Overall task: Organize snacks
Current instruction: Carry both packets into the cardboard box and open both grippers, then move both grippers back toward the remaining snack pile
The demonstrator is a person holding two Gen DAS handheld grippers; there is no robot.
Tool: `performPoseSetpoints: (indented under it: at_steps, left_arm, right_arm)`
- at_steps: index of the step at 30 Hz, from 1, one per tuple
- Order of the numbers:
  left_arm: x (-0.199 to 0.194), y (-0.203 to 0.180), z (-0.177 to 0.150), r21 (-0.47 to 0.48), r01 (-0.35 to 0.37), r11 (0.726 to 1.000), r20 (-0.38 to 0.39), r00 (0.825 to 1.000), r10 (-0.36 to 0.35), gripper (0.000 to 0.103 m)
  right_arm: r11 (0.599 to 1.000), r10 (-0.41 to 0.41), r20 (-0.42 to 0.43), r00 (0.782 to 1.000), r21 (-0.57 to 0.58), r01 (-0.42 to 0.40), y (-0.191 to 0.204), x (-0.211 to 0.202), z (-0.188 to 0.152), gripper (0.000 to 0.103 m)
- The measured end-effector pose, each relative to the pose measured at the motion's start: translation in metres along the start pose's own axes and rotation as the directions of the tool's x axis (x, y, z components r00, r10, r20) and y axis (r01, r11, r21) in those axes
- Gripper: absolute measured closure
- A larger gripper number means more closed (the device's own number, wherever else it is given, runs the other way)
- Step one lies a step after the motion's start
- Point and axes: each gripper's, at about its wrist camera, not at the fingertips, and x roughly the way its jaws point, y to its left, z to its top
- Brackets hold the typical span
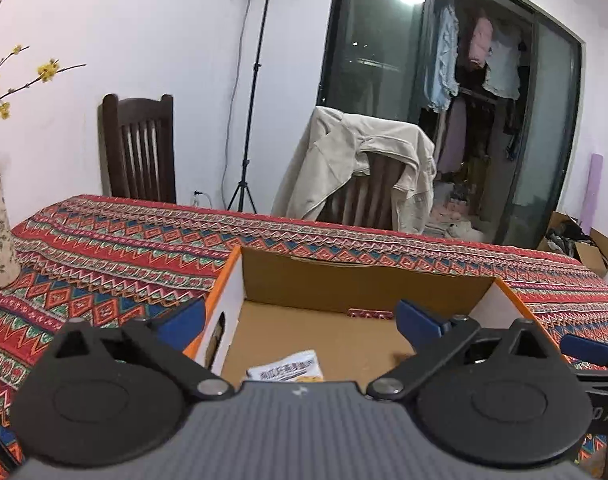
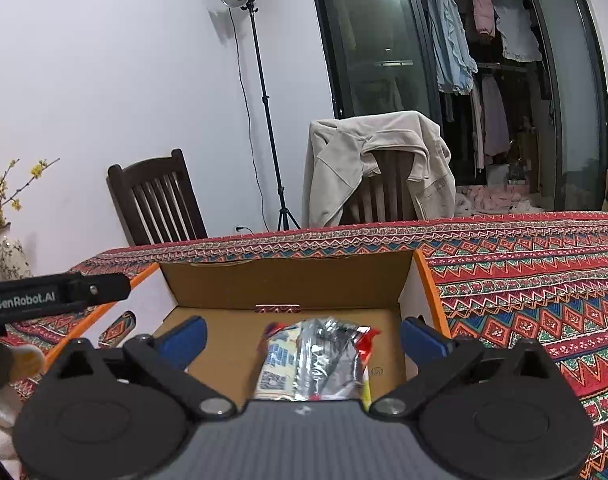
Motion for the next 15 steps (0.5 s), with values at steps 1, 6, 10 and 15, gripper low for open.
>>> performPoseSetpoints:
  at_steps: [1,6,10,15]
  left_arm:
    - [-0.001,0.001,0.0,-0.005,-0.004,1.0,0.0,1.0,0.004,0.0]
    - [-0.008,0.002,0.001,-0.01,0.002,1.0,0.019,1.0,-0.002,0.0]
    - [-0.016,0.002,0.001,-0.009,0.013,1.0,0.037,0.999,-0.013,0.0]
    - [-0.032,0.002,0.004,-0.009,0.027,1.0,0.059,0.998,-0.026,0.0]
  right_arm:
    - [1.0,0.003,0.0,1.0,0.004,-0.003,-0.001,-0.001,0.0,0.0]
    - [1.0,0.007,0.007,1.0,-0.002,-0.007,-0.001,-0.007,0.0,0.0]
    - [1.0,0.011,0.024,1.0,-0.011,-0.01,0.001,-0.014,0.0,0.0]
    - [1.0,0.005,0.039,0.999,-0.015,-0.005,0.001,-0.024,0.0,0.0]
